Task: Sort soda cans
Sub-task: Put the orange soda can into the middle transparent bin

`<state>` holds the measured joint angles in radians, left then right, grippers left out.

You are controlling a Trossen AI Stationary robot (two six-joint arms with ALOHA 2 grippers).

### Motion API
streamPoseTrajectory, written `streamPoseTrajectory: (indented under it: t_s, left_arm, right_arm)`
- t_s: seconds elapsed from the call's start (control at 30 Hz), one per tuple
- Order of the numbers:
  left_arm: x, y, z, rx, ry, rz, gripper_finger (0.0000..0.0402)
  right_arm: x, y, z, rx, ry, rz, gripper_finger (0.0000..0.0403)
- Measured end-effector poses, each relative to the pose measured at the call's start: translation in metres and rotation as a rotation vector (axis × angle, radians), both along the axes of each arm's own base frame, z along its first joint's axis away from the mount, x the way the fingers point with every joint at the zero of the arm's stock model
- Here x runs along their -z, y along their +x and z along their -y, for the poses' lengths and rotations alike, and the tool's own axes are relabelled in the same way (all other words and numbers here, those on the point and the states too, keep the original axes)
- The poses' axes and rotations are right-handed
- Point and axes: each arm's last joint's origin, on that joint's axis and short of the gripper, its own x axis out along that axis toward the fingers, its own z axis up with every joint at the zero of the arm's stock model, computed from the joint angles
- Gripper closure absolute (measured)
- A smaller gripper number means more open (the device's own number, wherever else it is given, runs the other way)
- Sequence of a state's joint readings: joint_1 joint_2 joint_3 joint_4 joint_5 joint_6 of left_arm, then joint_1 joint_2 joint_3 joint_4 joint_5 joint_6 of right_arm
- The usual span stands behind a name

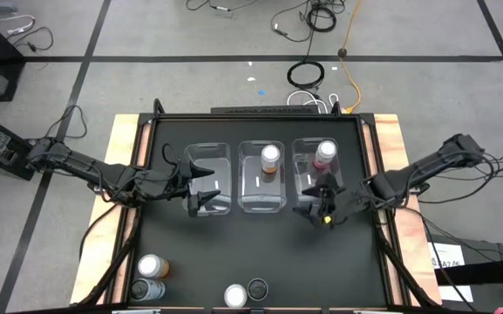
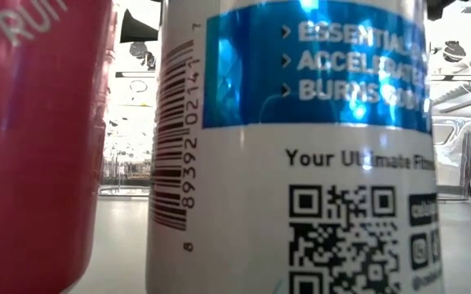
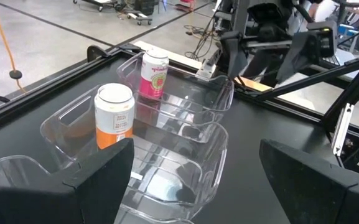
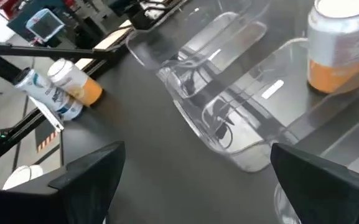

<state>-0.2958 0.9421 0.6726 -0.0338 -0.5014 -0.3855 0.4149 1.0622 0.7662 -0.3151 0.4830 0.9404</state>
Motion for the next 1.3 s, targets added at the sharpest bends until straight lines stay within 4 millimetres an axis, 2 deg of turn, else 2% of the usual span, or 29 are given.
streamPoseTrajectory:
  t_s: [0.67, 0.87, 1.07, 1.3]
  left_arm:
    - [-0.0003, -0.0001, -0.0007, -0.023, 0.01, 0.003, 0.0047]
    - [-0.0006, -0.0004, -0.0022, -0.076, 0.024, 0.008, 0.0047]
    - [0.002, -0.0013, -0.0025, -0.069, 0.066, -0.027, 0.0008]
    - [0.0028, -0.0014, -0.0024, -0.051, 0.079, -0.041, 0.0009]
  right_arm:
    - [0.0009, -0.0008, -0.0024, 0.045, -0.024, 0.011, 0.0009]
    - [0.0009, -0.0008, -0.0024, 0.045, -0.025, 0.011, 0.0009]
    - [0.0009, -0.0008, -0.0024, 0.047, -0.02, 0.011, 0.0009]
    - [0.001, -0.0008, -0.0024, 0.046, -0.021, 0.011, 0.0009]
